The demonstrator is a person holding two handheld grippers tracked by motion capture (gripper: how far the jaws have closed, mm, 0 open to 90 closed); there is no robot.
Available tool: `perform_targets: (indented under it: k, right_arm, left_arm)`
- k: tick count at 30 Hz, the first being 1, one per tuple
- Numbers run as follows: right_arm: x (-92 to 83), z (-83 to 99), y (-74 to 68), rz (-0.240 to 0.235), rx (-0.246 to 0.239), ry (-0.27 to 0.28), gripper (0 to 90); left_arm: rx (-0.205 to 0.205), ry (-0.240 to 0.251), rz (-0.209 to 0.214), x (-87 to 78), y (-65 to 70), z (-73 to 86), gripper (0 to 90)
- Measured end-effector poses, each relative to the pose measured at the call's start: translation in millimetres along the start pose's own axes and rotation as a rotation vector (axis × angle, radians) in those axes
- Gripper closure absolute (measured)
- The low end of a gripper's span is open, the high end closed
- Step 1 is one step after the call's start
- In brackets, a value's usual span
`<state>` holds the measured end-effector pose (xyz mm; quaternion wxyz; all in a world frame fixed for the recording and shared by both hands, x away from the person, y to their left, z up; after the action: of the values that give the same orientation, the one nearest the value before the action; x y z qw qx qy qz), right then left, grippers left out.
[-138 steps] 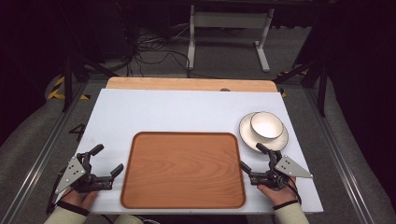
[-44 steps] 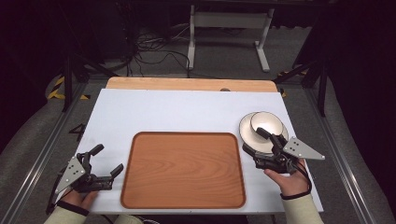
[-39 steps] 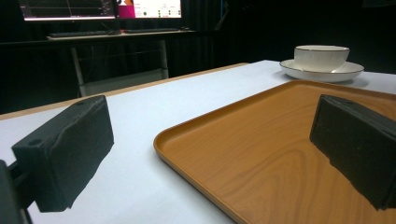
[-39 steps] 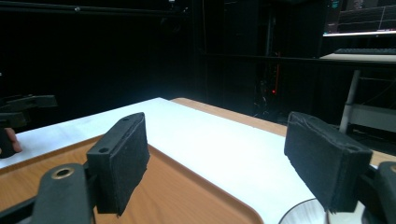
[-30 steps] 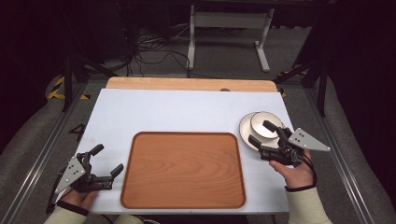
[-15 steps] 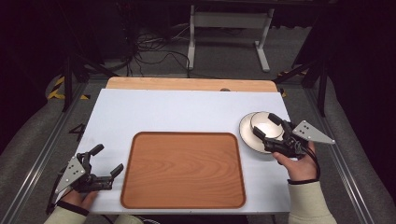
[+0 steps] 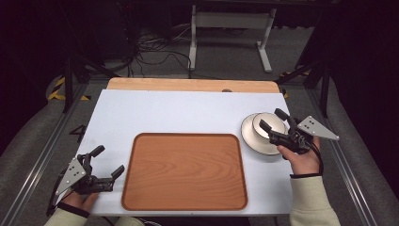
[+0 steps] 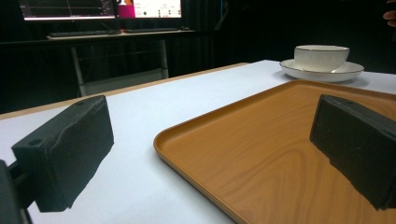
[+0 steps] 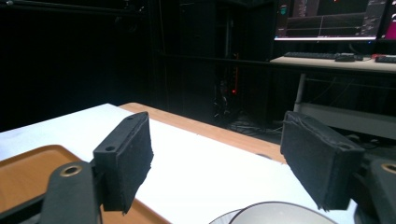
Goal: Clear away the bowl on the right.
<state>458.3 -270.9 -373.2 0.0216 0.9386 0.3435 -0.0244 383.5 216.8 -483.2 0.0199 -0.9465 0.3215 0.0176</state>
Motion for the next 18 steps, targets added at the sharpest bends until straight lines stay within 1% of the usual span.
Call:
perform_targets:
  k: [5,6,12,15,16,18]
  right_arm:
    - [0.8,-0.3,10.3,0.017,0.011,-0.009,25.7]
    - [0.9,0.0,12.5,0.02,0.02,-0.014,25.7]
    - [1.6,-1.2,25.6,0.043,0.016,-0.03,25.7]
    - [1.9,0.2,30.8,0.058,0.027,-0.06,27.4]
    - [1.9,0.2,30.8,0.058,0.027,-0.06,27.4]
    - [1.8,1.5,34.5,0.069,0.026,-0.083,31.5]
  left_arm:
    - [0.0,0.0,0.0,0.0,0.0,0.0,0.2]
    - [0.0,0.0,0.0,0.0,0.0,0.0,0.2]
    - [0.001,0.0,0.0,0.1,0.0,0.0,0.2]
    - [0.002,0.0,0.0,0.0,0.0,0.0,0.2]
    - [0.002,0.0,0.0,0.0,0.0,0.0,0.2]
    - [0.004,0.001,0.0,0.0,0.0,-0.1,0.2]
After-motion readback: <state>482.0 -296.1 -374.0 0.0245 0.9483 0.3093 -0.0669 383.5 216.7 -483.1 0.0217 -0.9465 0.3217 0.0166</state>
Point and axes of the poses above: each handheld gripper's, and its own axes: x roughly forward along the jaws, z roughly out of its underside, y roughly to its right, the point moved 10 cm from there along x, roughly forward along the jaws, and after that the axes turned 5 degrees about -z, right-handed, at the moved point
